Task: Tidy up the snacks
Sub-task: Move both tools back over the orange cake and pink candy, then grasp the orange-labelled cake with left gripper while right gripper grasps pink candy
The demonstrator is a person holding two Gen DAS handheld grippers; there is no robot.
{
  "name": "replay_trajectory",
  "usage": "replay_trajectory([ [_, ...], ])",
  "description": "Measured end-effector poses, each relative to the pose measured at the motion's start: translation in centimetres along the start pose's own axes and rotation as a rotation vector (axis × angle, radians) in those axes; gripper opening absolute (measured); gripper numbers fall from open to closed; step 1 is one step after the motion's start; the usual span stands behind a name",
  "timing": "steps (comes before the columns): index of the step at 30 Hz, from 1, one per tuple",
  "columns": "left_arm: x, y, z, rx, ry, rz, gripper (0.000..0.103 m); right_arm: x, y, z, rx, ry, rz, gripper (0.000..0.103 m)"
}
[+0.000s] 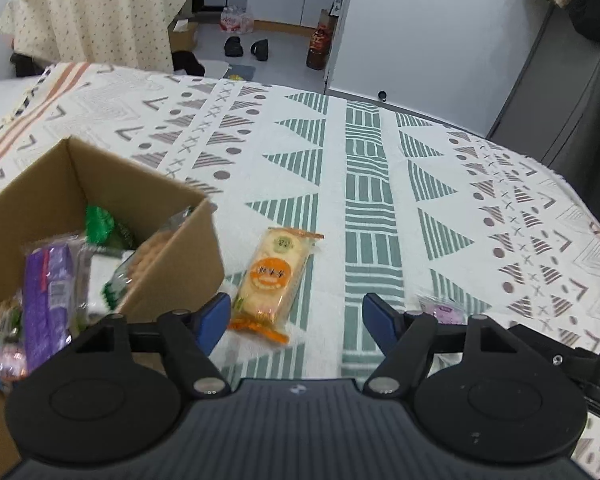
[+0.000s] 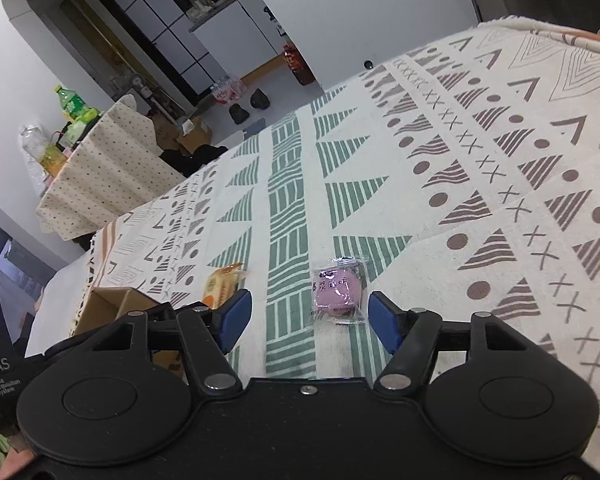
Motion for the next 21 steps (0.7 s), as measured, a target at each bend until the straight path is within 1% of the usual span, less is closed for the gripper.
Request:
replay_trajectory([
  [4,-0.2,1.5,0.5,-0.025,0.003,0.013,0.072,0.1,1.4,0.3,0.009,0.003,-0.018,0.064],
  [8,-0.5,3.1,0.2,-0.069,-0.004,0.017,0.072,0.1,2.4,0.3,0.014,0.009,-0.032,0.063],
  [11,-0.7,4.1,0.1,-0.081,0.007,0.022,0.072,0.2,3.2,0.4,0.018,0.009,-0.038,0.063],
  [19,-0.3,6.5,-0.3,-0.071,0.008,-0.029,0.072,0.2,5.3,0.3,0.057,-0.012,-0.033,0.063],
  [21,0.0,7.1,-0.6,-0.073,0.0,-0.051,0.068,0.3,5.9,0.4,0.071,-0.018,-0.026,0.063],
])
Point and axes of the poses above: each gripper's, at about its wrist camera, not at the fingertips, and y roughly the way its jaws point, z to its right, x to its underside, the point moved 4 cm from there along y, roughly the way its jaws point
